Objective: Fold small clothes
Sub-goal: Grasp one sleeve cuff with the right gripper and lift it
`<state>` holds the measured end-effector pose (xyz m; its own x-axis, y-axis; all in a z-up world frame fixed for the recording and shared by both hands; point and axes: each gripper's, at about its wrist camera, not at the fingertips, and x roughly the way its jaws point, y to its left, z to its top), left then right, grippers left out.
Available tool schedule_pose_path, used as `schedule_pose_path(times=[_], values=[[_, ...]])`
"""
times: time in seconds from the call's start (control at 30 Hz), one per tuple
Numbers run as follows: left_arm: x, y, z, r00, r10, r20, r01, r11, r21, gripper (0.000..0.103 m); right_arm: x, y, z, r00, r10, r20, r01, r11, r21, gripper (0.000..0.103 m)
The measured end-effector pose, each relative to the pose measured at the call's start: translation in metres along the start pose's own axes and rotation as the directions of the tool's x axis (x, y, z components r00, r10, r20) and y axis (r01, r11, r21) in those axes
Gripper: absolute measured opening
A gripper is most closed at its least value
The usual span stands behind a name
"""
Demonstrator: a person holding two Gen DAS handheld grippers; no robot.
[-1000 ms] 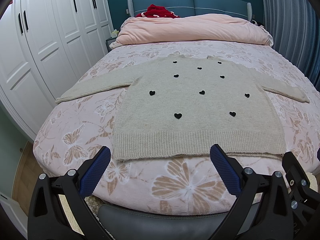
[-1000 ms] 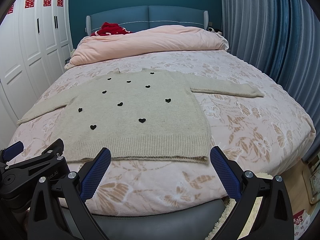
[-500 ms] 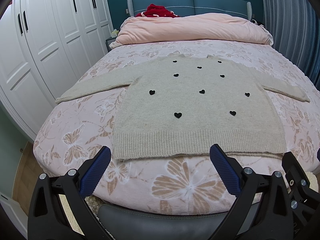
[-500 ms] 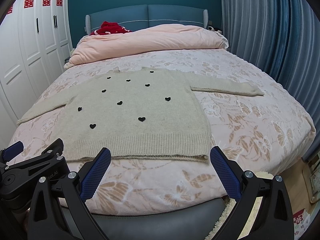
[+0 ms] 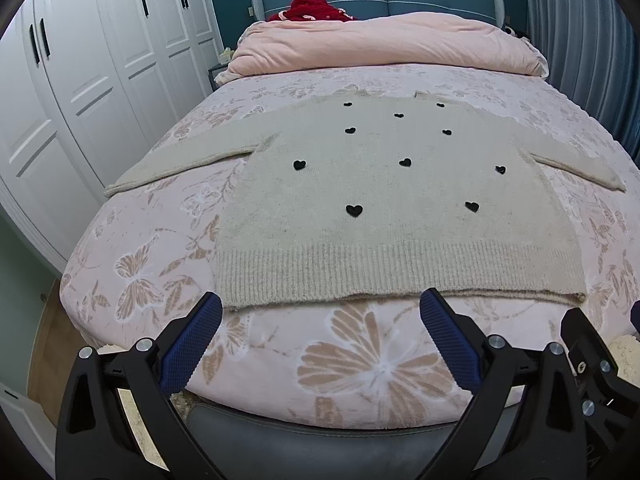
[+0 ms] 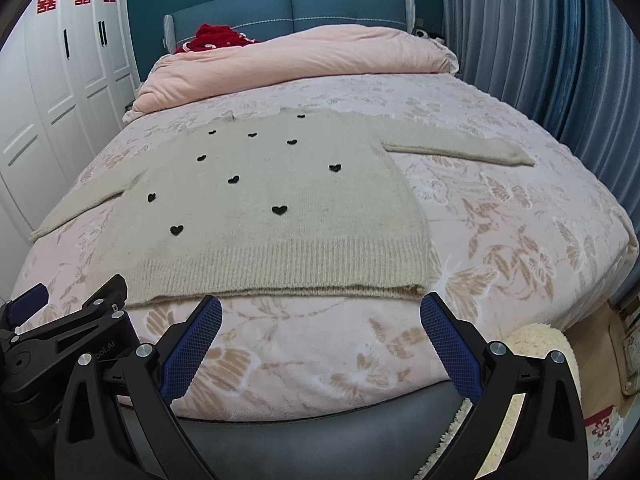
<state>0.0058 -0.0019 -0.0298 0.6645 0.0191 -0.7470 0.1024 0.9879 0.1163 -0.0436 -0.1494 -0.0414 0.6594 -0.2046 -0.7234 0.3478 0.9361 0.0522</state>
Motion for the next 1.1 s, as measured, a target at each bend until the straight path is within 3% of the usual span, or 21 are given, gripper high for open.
schedule_pose_path(times=[0.1, 0.17, 0.27, 0.37, 0.47, 0.57, 0.67, 0.73, 0.8, 0.83, 0.9, 0.93, 1.0, 1.1], values=[[0.013, 0.002, 0.000, 1.000, -0.026, -0.016, 0.026, 1.000, -0.013, 0.098, 0.024, -0.012, 0.007, 0.996, 0.071, -0.053, -0.070, 0.997, 0.025, 0.098], [0.024, 0.011, 0.004, 1.000, -0.014, -0.022, 0.013, 0.999, -0.040, 0.098, 0.042, -0.036, 0.019, 0.998, 0.049, -0.049, -0.045, 0.997, 0.064, 0.098], [0.042, 0.030, 0.014, 0.999, -0.015, -0.044, 0.010, 0.995, -0.102, 0.098, 0.075, -0.098, 0.060, 0.999, -0.012, -0.033, 0.018, 0.986, 0.165, 0.098], [0.060, 0.045, 0.026, 0.998, 0.008, -0.054, -0.015, 0.991, -0.135, 0.098, 0.120, -0.176, 0.112, 1.000, -0.019, -0.024, 0.025, 0.956, 0.292, 0.098], [0.076, 0.051, 0.037, 0.998, 0.024, -0.066, -0.033, 0.989, -0.141, 0.098, 0.170, -0.264, 0.158, 0.997, -0.065, -0.029, 0.071, 0.882, 0.466, 0.098], [0.093, 0.052, 0.048, 0.996, 0.007, -0.090, -0.023, 0.983, -0.183, 0.098, 0.218, -0.342, 0.183, 0.993, -0.099, -0.056, 0.112, 0.758, 0.643, 0.096], [0.113, 0.053, 0.058, 0.991, -0.025, -0.130, -0.007, 0.972, -0.236, 0.098, 0.257, -0.382, 0.198, 0.984, -0.142, -0.110, 0.178, 0.688, 0.704, 0.091], [0.124, 0.051, 0.063, 0.989, -0.031, -0.143, -0.007, 0.967, -0.256, 0.098, 0.277, -0.398, 0.205, 0.983, -0.138, -0.117, 0.180, 0.656, 0.733, 0.090], [0.133, 0.048, 0.067, 0.987, -0.037, -0.154, -0.005, 0.964, -0.265, 0.098, 0.294, -0.405, 0.206, 0.987, -0.110, -0.117, 0.161, 0.625, 0.764, 0.078], [0.138, 0.047, 0.069, 0.986, -0.040, -0.161, -0.004, 0.964, -0.266, 0.098, 0.299, -0.405, 0.208, 0.987, -0.109, -0.117, 0.160, 0.613, 0.774, 0.066], [0.145, 0.046, 0.072, 0.985, -0.044, -0.170, -0.002, 0.965, -0.263, 0.098, 0.307, -0.406, 0.218, 0.989, -0.110, -0.096, 0.143, 0.603, 0.785, 0.031], [0.147, 0.046, 0.073, 0.984, -0.046, -0.171, 0.000, 0.966, -0.260, 0.098, 0.308, -0.402, 0.225, 0.995, -0.072, -0.067, 0.097, 0.599, 0.795, 0.014], [0.149, 0.048, 0.076, 0.985, -0.055, -0.163, 0.010, 0.964, -0.265, 0.098, 0.300, -0.389, 0.248, 0.997, -0.018, 0.071, -0.046, 0.602, 0.797, 0.014], [0.149, 0.054, 0.082, 0.987, -0.077, -0.144, 0.033, 0.958, -0.286, 0.098, 0.271, -0.321, 0.305, 0.960, 0.121, 0.252, -0.261, 0.712, 0.652, 0.014]])
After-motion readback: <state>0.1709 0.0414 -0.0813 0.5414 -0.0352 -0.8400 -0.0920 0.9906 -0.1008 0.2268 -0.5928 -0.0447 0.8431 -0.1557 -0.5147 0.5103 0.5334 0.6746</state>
